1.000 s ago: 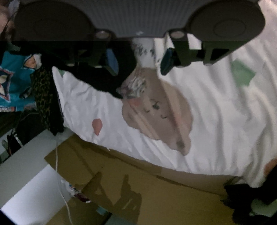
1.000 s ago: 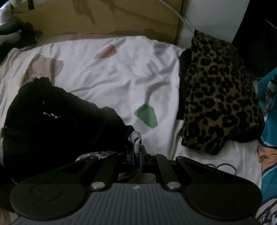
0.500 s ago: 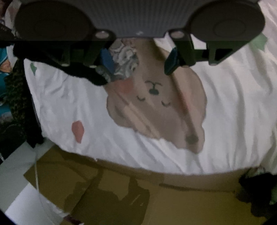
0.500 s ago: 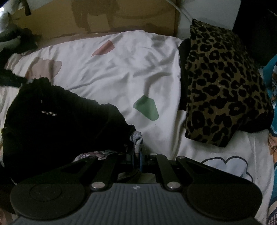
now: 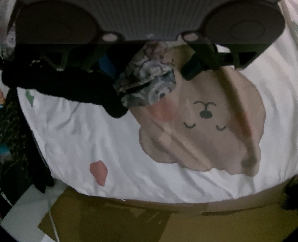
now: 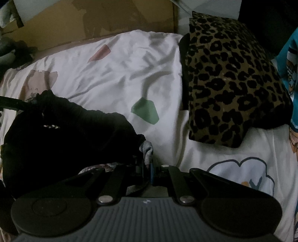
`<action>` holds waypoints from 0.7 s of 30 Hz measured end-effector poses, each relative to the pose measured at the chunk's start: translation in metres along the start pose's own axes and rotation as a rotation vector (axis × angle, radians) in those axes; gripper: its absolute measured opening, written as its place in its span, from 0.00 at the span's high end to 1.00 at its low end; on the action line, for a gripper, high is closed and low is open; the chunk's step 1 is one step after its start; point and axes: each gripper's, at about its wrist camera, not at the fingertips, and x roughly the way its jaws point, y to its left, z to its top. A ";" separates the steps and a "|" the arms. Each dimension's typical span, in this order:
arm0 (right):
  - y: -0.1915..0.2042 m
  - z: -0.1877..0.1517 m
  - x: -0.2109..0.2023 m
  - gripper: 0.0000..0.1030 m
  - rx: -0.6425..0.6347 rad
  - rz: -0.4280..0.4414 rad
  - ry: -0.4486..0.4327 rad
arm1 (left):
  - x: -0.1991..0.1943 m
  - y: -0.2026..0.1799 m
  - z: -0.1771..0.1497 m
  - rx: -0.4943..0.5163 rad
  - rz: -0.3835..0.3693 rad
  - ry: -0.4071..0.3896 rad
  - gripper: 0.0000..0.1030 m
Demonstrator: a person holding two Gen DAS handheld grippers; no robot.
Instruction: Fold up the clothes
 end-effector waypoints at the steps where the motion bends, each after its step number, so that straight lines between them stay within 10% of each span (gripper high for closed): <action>1: -0.001 -0.001 0.000 0.95 0.004 0.001 0.001 | 0.001 -0.002 0.000 -0.001 0.005 -0.002 0.16; 4: -0.002 -0.003 0.001 0.95 0.016 0.004 0.004 | 0.002 -0.006 0.000 -0.005 0.018 -0.019 0.16; 12: -0.003 -0.006 0.002 0.95 0.021 0.012 0.001 | -0.006 -0.024 -0.007 0.067 -0.045 -0.066 0.81; 21: 0.001 -0.003 -0.014 0.95 0.015 0.017 -0.055 | -0.062 -0.011 -0.018 0.025 -0.171 -0.199 0.90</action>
